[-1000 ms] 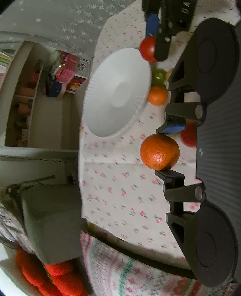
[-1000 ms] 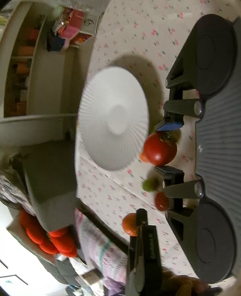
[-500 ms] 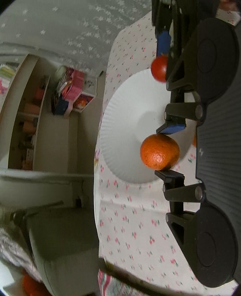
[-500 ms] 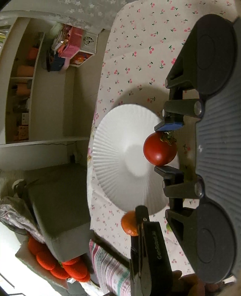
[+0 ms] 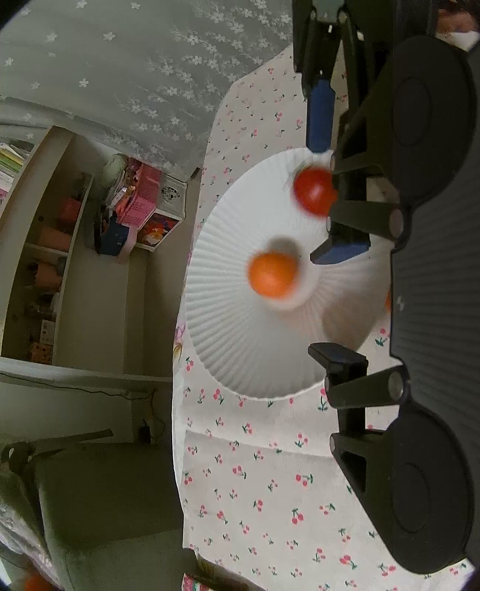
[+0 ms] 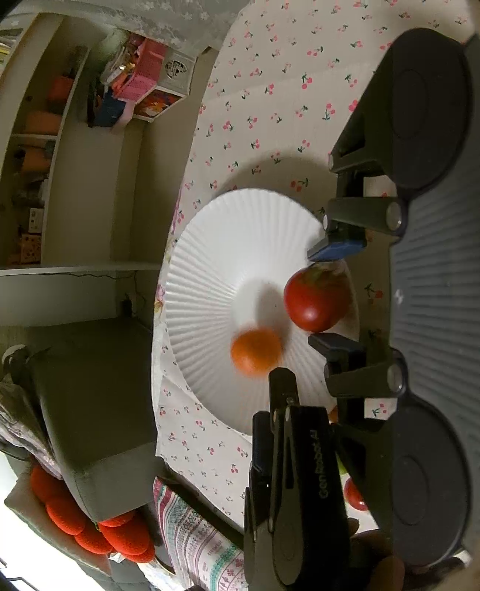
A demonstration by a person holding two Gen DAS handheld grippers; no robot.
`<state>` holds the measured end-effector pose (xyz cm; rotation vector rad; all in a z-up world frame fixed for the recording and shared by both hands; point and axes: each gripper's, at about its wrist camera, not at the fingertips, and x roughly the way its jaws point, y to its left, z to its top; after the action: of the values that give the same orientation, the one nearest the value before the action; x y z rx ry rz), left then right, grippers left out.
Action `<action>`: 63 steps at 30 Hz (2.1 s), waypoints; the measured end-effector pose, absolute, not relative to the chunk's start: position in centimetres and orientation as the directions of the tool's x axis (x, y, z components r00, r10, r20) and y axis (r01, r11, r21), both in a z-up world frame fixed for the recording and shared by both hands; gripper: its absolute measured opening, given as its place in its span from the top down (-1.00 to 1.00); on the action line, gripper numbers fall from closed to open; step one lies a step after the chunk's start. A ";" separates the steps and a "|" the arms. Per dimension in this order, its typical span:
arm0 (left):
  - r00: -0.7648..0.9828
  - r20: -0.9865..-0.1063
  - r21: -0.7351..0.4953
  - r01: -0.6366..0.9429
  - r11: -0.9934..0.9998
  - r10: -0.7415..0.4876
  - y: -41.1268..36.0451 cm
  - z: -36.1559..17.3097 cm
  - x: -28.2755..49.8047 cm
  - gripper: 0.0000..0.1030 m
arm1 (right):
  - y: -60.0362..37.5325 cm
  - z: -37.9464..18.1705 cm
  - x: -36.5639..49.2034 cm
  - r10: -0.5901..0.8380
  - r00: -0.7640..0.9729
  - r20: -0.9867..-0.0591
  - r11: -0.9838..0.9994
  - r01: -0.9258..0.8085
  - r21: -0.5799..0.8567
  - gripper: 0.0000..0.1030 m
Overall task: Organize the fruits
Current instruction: 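Carry both fruits over the white plate and open both tools, then withdraw both tools from the plate toward the remaining fruits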
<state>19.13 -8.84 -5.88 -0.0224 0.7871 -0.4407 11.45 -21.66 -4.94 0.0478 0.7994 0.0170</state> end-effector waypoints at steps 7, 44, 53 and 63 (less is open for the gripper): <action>0.642 -0.660 -0.183 0.366 0.913 -0.390 -7.2 -3.8 17.3 0.27 | -21.7 -3.2 9.2 0.014 0.719 -0.695 0.999 0.018 0.040 -0.45; 0.711 -0.647 -0.306 0.088 0.948 -0.275 2.5 -0.1 5.4 -0.57 | -13.7 -2.4 -0.2 -0.060 0.709 -0.702 0.996 0.084 -0.001 -1.00; 0.684 -0.674 -0.303 0.089 0.949 -0.279 2.5 -1.0 4.9 -0.57 | -13.2 -4.0 -0.1 -0.119 0.646 -0.754 0.993 0.092 -0.078 -0.99; 0.641 -0.741 -0.204 0.067 0.977 -0.199 2.6 -2.6 5.6 -0.57 | -14.5 -5.1 -0.4 -0.125 0.628 -0.768 0.992 0.074 -0.101 -0.88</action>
<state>5.63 2.57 -2.63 -0.1634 0.8628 -0.1526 -0.40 -14.46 -5.13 -0.0616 0.8852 -0.1140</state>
